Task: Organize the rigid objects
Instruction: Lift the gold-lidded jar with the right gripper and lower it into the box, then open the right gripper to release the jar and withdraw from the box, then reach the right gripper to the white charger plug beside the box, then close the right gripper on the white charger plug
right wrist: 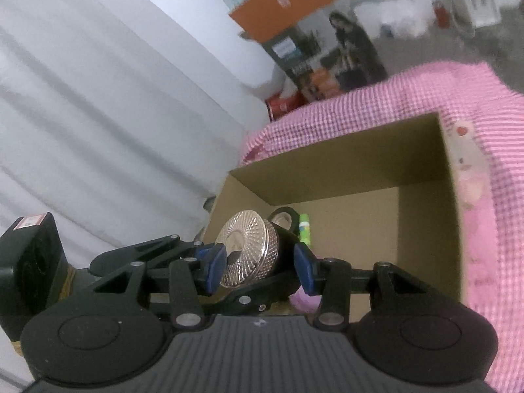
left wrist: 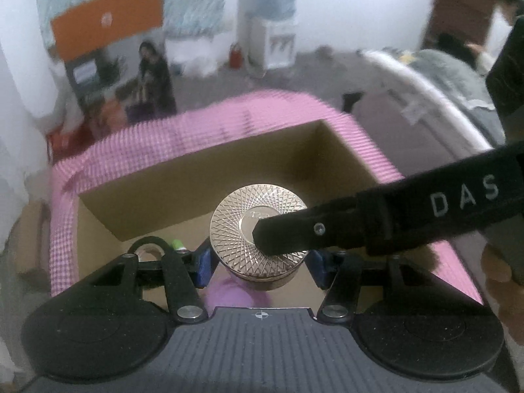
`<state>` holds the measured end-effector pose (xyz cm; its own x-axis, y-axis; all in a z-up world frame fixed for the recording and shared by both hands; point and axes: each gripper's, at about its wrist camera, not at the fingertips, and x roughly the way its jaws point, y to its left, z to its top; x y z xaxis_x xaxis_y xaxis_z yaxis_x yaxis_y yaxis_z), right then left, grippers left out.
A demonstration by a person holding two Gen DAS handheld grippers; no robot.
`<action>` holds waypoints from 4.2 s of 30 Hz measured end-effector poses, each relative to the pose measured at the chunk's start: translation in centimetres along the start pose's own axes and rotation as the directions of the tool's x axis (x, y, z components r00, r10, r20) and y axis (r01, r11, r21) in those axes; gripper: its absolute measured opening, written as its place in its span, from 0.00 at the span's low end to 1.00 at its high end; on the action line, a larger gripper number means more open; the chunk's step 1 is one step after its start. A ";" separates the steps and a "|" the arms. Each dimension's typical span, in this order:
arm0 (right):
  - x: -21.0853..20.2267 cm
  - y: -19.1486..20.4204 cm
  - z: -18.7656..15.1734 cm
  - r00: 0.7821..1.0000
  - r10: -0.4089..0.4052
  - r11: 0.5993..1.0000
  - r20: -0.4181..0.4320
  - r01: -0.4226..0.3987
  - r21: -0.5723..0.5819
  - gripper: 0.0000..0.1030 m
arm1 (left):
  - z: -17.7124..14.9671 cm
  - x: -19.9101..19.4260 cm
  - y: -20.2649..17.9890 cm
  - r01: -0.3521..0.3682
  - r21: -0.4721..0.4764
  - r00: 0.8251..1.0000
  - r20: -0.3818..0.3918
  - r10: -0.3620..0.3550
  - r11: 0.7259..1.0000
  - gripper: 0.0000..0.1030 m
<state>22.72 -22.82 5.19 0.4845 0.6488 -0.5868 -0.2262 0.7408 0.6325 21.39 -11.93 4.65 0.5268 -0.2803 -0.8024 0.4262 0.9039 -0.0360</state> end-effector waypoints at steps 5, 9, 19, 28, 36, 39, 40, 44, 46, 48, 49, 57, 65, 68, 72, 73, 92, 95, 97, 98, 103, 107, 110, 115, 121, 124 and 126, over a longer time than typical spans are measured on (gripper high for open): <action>5.0 -1.8 4.2 0.996 -0.007 0.999 -0.094 0.012 0.047 0.47 | 2.1 4.4 2.4 -0.034 -0.047 0.994 -0.108 0.029 0.998 0.54; 8.5 -3.8 5.7 0.989 -0.005 0.997 -0.147 0.017 0.080 0.47 | 3.2 7.5 3.9 -0.066 -0.057 0.982 -0.181 0.054 0.996 0.54; 14.6 -7.5 8.2 0.974 -0.006 0.992 -0.227 0.035 0.123 0.48 | 4.1 12.9 5.0 -0.121 -0.045 0.953 -0.286 0.103 0.992 0.55; 16.2 -8.9 7.6 0.965 -0.035 0.990 -0.259 0.068 0.120 0.48 | 3.9 13.5 4.6 -0.131 -0.028 0.948 -0.297 0.117 0.991 0.57; 13.3 -7.9 7.6 0.979 -0.039 0.990 -0.202 0.064 0.123 0.48 | 4.1 9.8 3.8 -0.128 -0.012 0.964 -0.239 0.121 0.992 0.69; 10.0 -7.2 7.1 0.990 -0.022 0.991 -0.140 0.040 0.128 0.48 | 3.8 7.1 3.4 -0.115 -0.014 0.974 -0.201 0.109 0.993 0.69; 8.6 -6.9 6.8 0.994 -0.011 0.992 -0.113 0.026 0.126 0.48 | 3.6 6.1 3.3 -0.108 -0.018 0.977 -0.187 0.103 0.994 0.69; 2.5 -5.4 4.3 0.999 0.032 0.994 -0.011 -0.031 0.104 0.48 | 2.1 1.1 2.5 -0.081 -0.016 0.991 -0.111 0.078 0.997 0.71; -0.8 -4.8 2.5 0.998 0.056 0.994 0.033 -0.059 0.091 0.48 | 1.0 -1.5 1.9 -0.068 -0.005 0.996 -0.065 0.068 0.998 0.71; -4.4 -4.3 0.6 0.993 0.085 0.993 0.076 -0.091 0.075 0.48 | -0.6 -4.1 1.4 -0.051 0.001 0.999 -0.015 0.051 0.999 0.72; -6.0 -4.2 -0.5 0.991 0.096 0.992 0.096 -0.103 0.069 0.48 | -1.3 -5.1 1.1 -0.040 0.003 0.999 0.005 0.040 0.999 0.72; -10.7 -2.9 -9.5 0.977 0.151 0.984 0.153 -0.163 0.068 0.48 | -9.8 -9.6 -1.5 0.000 0.029 0.990 0.144 -0.005 1.000 0.74; -6.1 -4.6 -15.6 0.981 0.163 0.966 0.102 -0.180 0.183 0.48 | -16.0 -6.6 -4.4 0.008 0.072 0.989 0.146 -0.018 0.997 0.72; -3.9 -5.5 -16.0 0.985 0.150 0.960 0.081 -0.165 0.227 0.47 | -16.8 -4.9 -4.7 -0.002 0.086 0.991 0.130 -0.010 0.996 0.68; -1.5 -6.0 -15.9 0.991 0.120 0.960 0.051 -0.129 0.247 0.46 | -16.9 -3.3 -4.6 -0.010 0.091 0.994 0.105 0.000 0.996 0.64; -1.1 -6.1 -15.8 0.992 0.116 0.961 0.044 -0.124 0.249 0.46 | -16.7 -2.9 -4.5 -0.013 0.090 0.995 0.100 0.004 0.996 0.64; 4.2 -6.5 -13.7 0.997 0.067 0.973 -0.039 -0.057 0.223 0.37 | -16.7 -0.2 -6.2 -0.159 0.127 0.984 0.098 0.147 0.979 0.64; 4.6 -6.7 -13.5 0.996 0.068 0.975 -0.052 -0.055 0.215 0.35 | -16.4 0.1 -6.2 -0.151 0.119 0.986 0.095 0.140 0.981 0.64; 5.0 -6.6 -13.5 0.996 0.066 0.976 -0.061 -0.052 0.209 0.33 | -16.3 0.1 -6.2 -0.135 0.116 0.987 0.098 0.124 0.984 0.65; 5.1 -6.6 -13.5 0.996 0.060 0.977 -0.062 -0.046 0.206 0.31 | -16.3 0.1 -6.1 -0.132 0.117 0.988 0.101 0.121 0.984 0.65; 4.7 -7.0 -13.7 0.996 0.064 0.976 -0.066 -0.048 0.213 0.28 | -16.3 -0.1 -6.4 -0.105 0.136 0.988 0.126 0.088 0.985 0.65; 4.0 -7.4 -14.1 0.995 0.072 0.971 -0.069 -0.055 0.231 0.28 | -16.2 -0.4 -7.1 -0.081 0.171 0.987 0.154 0.055 0.982 0.65; 3.0 -7.6 -14.3 0.997 0.052 0.972 -0.064 -0.036 0.233 0.28 | -16.0 -0.4 -7.4 -0.049 0.179 0.988 0.151 0.022 0.983 0.65; 2.2 -8.1 -14.4 0.998 0.021 0.972 -0.054 -0.008 0.234 0.28 | -16.0 0.5 -7.0 0.001 0.145 0.995 0.096 -0.015 0.989 0.62; 2.4 -8.4 -14.3 0.998 0.023 0.969 -0.056 -0.009 0.246 0.28 | -15.8 0.9 -6.8 -0.011 0.127 0.995 0.096 -0.001 0.992 0.59; 2.8 -8.2 -14.0 0.998 0.016 0.971 -0.054 -0.003 0.239 0.28 | -15.4 1.2 -6.8 -0.021 0.126 0.995 0.095 0.009 0.992 0.57; 2.6 -8.3 -14.2 0.998 0.016 0.971 -0.054 -0.002 0.240 0.29 | -15.3 1.3 -6.8 -0.013 0.129 0.996 0.094 0.001 0.992 0.57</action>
<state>13.87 -24.82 -8.71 0.4346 0.6689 -0.6030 -0.0180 0.6759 0.7368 7.97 -13.55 -5.27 0.5944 -0.3084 -0.7427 0.5102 0.8585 0.0518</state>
